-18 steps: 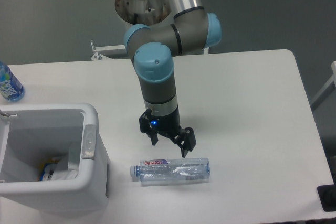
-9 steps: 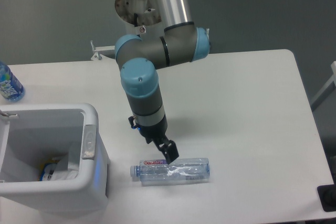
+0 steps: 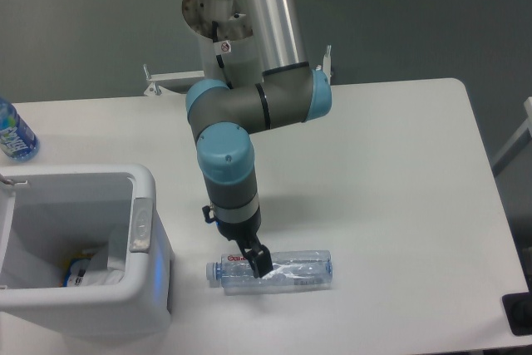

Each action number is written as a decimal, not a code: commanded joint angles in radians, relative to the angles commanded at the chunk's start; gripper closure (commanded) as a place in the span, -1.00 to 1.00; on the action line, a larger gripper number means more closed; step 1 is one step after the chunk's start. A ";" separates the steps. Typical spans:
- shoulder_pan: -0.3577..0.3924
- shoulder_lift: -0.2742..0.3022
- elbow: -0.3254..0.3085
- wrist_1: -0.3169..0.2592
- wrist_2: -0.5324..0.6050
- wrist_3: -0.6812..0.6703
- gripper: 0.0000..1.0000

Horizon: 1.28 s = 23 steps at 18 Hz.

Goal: Place the trash in the trash can
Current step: 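Lower the gripper onto the bottle's middle and close it, then lift the bottle, tilting it upright in the gripper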

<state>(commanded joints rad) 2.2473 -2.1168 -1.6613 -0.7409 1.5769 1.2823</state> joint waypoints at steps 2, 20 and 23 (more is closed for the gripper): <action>0.000 -0.002 -0.002 -0.002 0.000 0.006 -1.00; -0.023 -0.042 0.005 -0.011 0.009 0.022 -1.00; -0.025 -0.037 0.003 -0.012 0.011 0.014 -0.61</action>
<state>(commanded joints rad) 2.2227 -2.1537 -1.6582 -0.7532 1.5877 1.2962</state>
